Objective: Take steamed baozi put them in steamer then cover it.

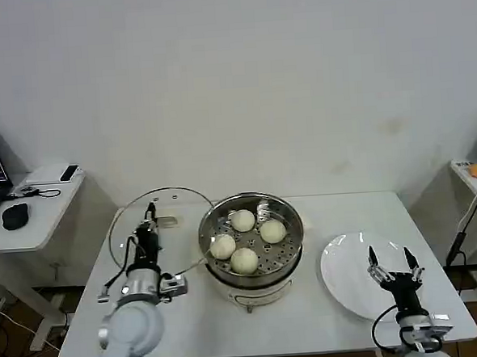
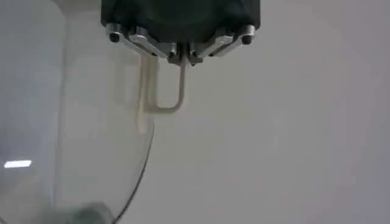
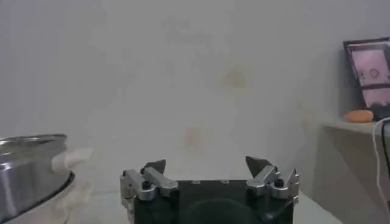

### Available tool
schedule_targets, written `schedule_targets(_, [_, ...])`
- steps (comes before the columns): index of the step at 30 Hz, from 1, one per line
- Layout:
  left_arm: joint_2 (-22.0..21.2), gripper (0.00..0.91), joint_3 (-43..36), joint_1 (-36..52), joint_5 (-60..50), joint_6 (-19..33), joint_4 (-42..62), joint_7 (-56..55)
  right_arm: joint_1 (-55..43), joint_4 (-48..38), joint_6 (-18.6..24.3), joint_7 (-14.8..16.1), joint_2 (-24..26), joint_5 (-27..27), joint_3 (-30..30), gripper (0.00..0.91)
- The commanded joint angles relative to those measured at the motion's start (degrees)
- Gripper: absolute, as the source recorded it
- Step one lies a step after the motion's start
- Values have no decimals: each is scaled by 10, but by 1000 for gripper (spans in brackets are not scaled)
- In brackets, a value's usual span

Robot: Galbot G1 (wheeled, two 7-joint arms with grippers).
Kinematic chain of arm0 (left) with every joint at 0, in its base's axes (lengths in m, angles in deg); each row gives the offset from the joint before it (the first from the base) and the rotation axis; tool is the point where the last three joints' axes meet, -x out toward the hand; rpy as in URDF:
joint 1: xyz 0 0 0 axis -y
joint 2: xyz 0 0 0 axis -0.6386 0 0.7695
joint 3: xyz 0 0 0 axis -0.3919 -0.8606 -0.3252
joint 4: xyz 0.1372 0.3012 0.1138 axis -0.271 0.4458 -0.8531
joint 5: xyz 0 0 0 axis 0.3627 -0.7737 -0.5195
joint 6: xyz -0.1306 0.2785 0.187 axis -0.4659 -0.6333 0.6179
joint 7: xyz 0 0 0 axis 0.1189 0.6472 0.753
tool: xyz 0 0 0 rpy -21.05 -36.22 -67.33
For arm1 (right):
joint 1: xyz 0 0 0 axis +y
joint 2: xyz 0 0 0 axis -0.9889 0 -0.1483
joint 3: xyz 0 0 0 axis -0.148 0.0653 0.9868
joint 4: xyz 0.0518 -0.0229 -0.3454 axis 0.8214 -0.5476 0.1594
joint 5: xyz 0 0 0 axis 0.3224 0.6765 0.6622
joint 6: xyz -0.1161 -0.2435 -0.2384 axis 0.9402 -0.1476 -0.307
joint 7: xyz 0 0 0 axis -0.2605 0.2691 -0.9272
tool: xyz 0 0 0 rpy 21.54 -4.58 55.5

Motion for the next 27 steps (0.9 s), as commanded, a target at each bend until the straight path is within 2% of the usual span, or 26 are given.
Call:
schedule_targets(1, [-51,0,-83,23,-26,-73,-14,53,0,1,-1,1,-8,9,2,907])
schedule_targets(6, [-98,0,-103,36,-43,-75,18,45,-3,-1,-2,1,-14,19,0,907])
schedule_targets(17, [-118,0,-136,68,-43,-87,30,46,-17,-14,-7,-2,-17,34,-5,907])
schedule_targets(27, [-129,0,-187,109,-52,-86,83,31,-41,-40,-8,-2,-20,32,-16,907])
